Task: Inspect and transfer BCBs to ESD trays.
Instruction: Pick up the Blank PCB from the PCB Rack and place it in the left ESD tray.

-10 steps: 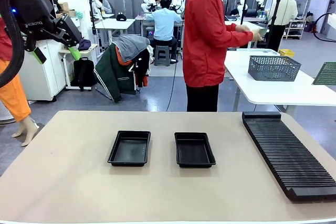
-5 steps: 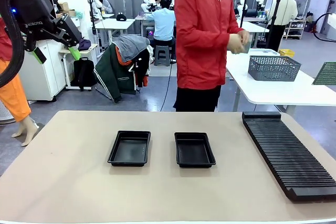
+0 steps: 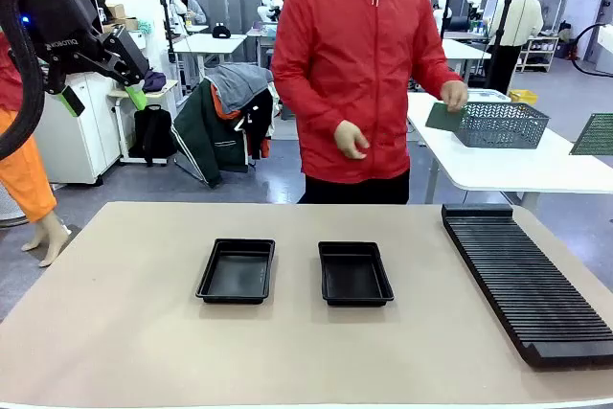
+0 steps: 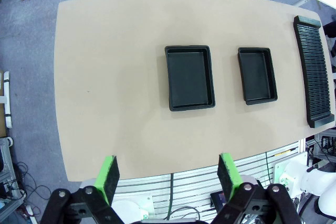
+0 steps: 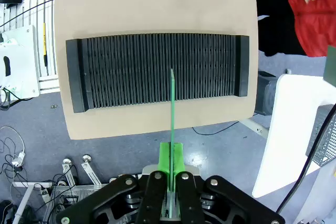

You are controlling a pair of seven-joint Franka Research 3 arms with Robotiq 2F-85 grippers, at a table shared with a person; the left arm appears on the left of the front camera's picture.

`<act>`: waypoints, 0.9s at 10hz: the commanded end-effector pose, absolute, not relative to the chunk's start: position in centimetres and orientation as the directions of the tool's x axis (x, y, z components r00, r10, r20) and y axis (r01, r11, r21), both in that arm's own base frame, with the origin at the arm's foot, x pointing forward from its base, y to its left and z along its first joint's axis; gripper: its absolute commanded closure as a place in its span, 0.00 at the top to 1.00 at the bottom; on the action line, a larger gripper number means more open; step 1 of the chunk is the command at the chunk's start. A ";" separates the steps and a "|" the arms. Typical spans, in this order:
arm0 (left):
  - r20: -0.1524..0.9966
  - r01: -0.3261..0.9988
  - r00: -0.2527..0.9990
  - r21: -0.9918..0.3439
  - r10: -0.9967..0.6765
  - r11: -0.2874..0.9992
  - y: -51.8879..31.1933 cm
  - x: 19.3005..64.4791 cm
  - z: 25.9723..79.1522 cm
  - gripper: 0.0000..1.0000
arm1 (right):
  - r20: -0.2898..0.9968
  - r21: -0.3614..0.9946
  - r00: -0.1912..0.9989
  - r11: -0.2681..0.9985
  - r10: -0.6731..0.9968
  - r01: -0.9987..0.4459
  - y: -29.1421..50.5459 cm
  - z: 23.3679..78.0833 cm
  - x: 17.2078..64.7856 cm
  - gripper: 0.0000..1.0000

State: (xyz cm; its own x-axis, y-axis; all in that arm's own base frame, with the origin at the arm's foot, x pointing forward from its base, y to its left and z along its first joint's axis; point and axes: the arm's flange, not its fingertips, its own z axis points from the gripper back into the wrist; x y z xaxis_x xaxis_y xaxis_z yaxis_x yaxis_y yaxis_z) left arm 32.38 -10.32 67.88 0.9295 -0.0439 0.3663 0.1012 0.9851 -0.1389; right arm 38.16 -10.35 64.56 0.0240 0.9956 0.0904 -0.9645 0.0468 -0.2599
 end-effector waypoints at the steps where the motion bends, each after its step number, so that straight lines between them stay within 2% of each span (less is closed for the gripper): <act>1: 0.366 0.094 0.930 -0.138 -0.037 0.986 -10.3 32.3 67.8 1.00 | 0.089 -0.261 0.022 0.045 0.996 -0.964 -10.2 64.6 38.1 0.00; 2: 0.366 0.094 0.930 -0.138 -0.037 0.986 -10.3 32.3 67.8 1.00 | 0.090 -0.260 0.024 0.047 0.996 -0.965 -10.4 64.6 38.2 0.03; 5: 0.366 0.094 0.930 -0.138 -0.037 0.986 -10.3 32.3 67.8 1.00 | 0.191 -0.095 0.299 0.320 0.935 -0.943 -5.1 62.6 32.2 0.03; 7: 0.366 0.094 0.930 -0.138 -0.037 0.986 -10.3 32.3 67.8 1.00 | 0.272 -0.047 0.399 0.426 0.876 -0.903 -1.9 62.0 27.4 0.03; 9: 0.366 0.094 0.930 -0.138 -0.037 0.986 -10.3 32.3 67.8 1.00 | 0.368 0.035 0.496 0.521 0.786 -0.853 0.1 61.5 25.3 0.03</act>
State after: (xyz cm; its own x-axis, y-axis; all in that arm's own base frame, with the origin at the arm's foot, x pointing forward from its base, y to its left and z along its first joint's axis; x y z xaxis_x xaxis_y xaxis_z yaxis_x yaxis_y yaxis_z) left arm 32.38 -10.33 67.89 0.9294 -0.0440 0.3665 0.1014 0.9851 -0.1390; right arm 25.54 -0.93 62.05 0.4589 0.8360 0.3009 -0.8799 0.4746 0.0236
